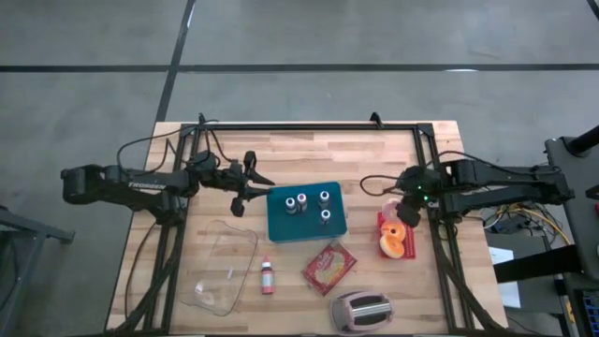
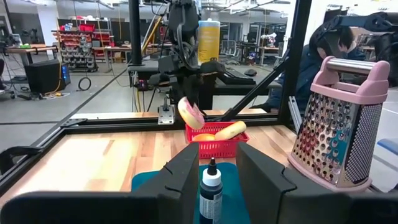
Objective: Pick & Place Food Item
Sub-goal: Put the pink donut into the red bin
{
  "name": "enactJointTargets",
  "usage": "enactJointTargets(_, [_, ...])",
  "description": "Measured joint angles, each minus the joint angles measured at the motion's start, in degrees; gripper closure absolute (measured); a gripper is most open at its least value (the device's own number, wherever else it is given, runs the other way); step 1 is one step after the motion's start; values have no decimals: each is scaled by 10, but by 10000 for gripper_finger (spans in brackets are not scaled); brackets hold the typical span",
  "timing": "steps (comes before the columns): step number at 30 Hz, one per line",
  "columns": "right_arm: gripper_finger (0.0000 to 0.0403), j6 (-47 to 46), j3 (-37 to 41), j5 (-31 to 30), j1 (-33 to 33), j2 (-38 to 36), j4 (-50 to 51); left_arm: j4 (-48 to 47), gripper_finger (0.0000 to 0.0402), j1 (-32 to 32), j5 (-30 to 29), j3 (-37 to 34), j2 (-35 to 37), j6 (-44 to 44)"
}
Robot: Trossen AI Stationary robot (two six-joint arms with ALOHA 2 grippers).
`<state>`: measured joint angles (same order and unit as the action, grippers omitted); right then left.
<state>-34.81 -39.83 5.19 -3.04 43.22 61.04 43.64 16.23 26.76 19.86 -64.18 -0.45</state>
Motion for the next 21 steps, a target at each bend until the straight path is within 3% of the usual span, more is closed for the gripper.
enactJointTargets(21, [392, -49, -3, 39, 62, 122, 36, 0, 291, 0, 2, 0, 0, 22])
